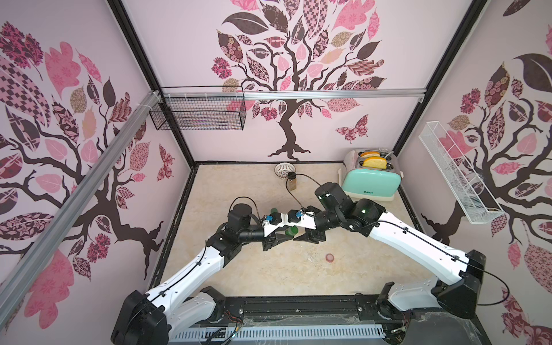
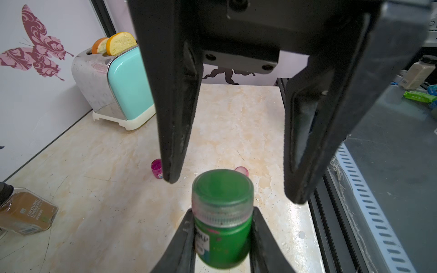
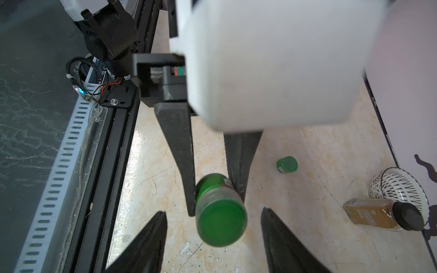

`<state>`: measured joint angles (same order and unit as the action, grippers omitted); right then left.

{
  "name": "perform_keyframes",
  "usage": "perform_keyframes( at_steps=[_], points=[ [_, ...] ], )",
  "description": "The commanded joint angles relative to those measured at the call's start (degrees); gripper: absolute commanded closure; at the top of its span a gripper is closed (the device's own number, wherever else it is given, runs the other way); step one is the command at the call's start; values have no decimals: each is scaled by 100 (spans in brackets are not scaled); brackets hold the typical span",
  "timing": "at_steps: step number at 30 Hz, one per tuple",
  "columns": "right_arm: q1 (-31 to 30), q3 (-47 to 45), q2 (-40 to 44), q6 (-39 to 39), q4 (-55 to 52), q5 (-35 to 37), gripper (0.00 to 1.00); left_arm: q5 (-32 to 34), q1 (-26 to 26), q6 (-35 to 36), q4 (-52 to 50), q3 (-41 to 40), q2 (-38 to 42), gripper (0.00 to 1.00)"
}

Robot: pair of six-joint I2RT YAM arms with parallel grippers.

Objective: Close the paint jar lid
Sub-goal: Screw the lid onto the paint jar.

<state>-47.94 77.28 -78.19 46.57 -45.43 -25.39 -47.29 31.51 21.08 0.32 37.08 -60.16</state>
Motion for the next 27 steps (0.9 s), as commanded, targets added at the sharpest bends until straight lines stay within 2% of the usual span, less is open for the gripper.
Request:
perform_keyframes(
  at_steps=[1, 15, 19, 27],
  points=[
    [39, 294, -77, 67, -193, -166, 37, -96, 15, 58, -16, 134, -13, 83],
    [110, 560, -312, 161, -457, -247, 49, -62, 14, 72, 4, 136, 13, 83],
    [153, 578, -354, 153, -467, -291, 56, -61, 16, 71, 8, 124, 20, 83],
    [193, 578, -405, 197, -524, -282, 57, -52, 15, 67, 12, 124, 40, 83]
  ],
)
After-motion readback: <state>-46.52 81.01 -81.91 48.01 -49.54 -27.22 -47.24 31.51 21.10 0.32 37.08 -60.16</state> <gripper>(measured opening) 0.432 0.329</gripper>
